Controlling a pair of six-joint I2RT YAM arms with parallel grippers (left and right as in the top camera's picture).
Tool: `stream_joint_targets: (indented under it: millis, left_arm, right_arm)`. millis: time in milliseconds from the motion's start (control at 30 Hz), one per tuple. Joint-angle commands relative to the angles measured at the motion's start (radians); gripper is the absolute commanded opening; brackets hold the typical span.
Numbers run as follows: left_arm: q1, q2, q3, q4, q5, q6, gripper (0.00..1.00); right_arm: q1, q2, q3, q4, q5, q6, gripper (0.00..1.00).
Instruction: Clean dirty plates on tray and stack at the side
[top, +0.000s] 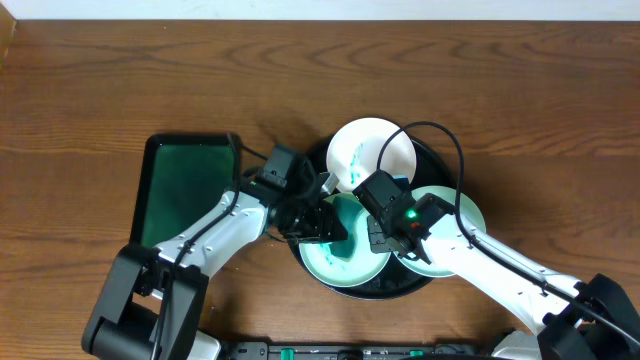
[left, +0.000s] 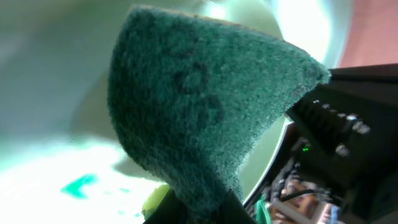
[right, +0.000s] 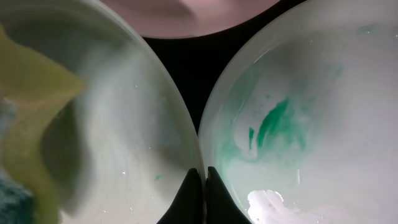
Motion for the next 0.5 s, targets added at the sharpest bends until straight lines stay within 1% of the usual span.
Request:
stream_joint_targets:
  millis: [0,100,233,300,400,467]
  left_arm:
    - [-0.003,-0.002,-0.040,0.075,0.143,-0.087,0.08]
    - [-0.007,-0.002,-0.068,0.151,0.173,-0.138,0.07]
    - [-0.034,-0.002,-0.076,0.167,0.168,-0.144,0.07]
    - [-0.050,-0.002,-0.076,0.166,0.149,-0.156,0.08]
    - [-0.079,-0.002,-0.089,0.180,0.082,-0.195,0.08]
    - [-0.095,-0.002,-0.101,0.212,0.080,-0.217,0.08]
  right_arm:
    - [0.021,0.006,0.017,-0.001,-0.013,-0.011,0.01]
    - [0.021,0.006,0.017,0.002,-0.014,-0.011,0.01]
    - [0.020,0.006,0.017,0.008,-0.024,-0.011,0.01]
    - [0.019,0.006,0.017,0.007,-0.029,-0.011,0.01]
    - [0.019,0.006,0.017,0.006,-0.032,-0.011,0.01]
    - [0.019,0.006,0.017,0.006,-0.031,-0.011,0.01]
